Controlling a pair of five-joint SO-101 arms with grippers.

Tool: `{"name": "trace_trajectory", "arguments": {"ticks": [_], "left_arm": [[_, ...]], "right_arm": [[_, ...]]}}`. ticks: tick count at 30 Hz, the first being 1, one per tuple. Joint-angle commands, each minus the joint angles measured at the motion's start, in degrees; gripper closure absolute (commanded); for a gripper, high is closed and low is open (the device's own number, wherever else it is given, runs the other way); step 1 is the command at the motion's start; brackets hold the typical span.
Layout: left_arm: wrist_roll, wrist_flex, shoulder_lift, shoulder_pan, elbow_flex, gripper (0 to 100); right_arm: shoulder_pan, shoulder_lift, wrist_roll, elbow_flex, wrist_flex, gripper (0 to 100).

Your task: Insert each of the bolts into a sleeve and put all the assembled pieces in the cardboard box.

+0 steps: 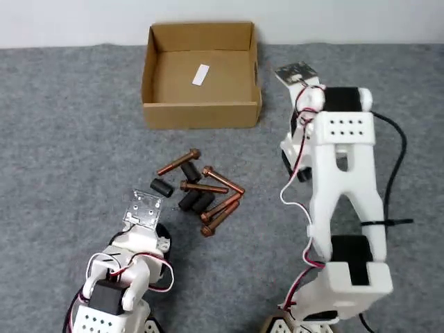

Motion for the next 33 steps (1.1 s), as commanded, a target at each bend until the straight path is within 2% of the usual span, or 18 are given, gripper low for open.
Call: {"name": "trace_trajectory", "arguments": {"ticks": [1,6,8,16,19,22,26,30,33], "left_arm": [[0.00,0.18,-0.18,-2.02,-1.63,99],[-7.91,-0.35,-0.18,-10.37,-7.08,99],[-8.26,-0.35,0.18,-12.57,-10.59,99],[-13.71,-3.08,0.53,-13.54,-15.87,99],[-15.38,-3.16,4.57,-13.54,-17.45,99],[-15.30,-3.16,14.24,-13.54,-24.04,99],[-15.30,-2.02,35.43,-13.54,-39.34,99],[-15.56,2.64,60.22,-13.45,-57.01,99],[-16.35,9.23,78.33,-12.84,-72.31,99]], "right_arm": [[1.98,-4.26,-0.18,0.53,2.33,98.9],[4.44,-4.35,-0.18,0.70,2.33,98.9],[5.23,-4.35,-0.26,0.88,2.33,98.9],[5.93,-4.35,-0.44,0.97,2.42,98.9],[5.93,-4.35,-0.44,0.97,2.51,98.9],[5.93,-4.35,-0.53,0.97,2.51,98.9],[5.93,-4.35,-0.53,0.97,2.51,98.9],[5.93,-4.35,-0.70,0.97,2.51,98.9],[5.93,-4.35,-2.29,0.97,2.51,98.9]]}}
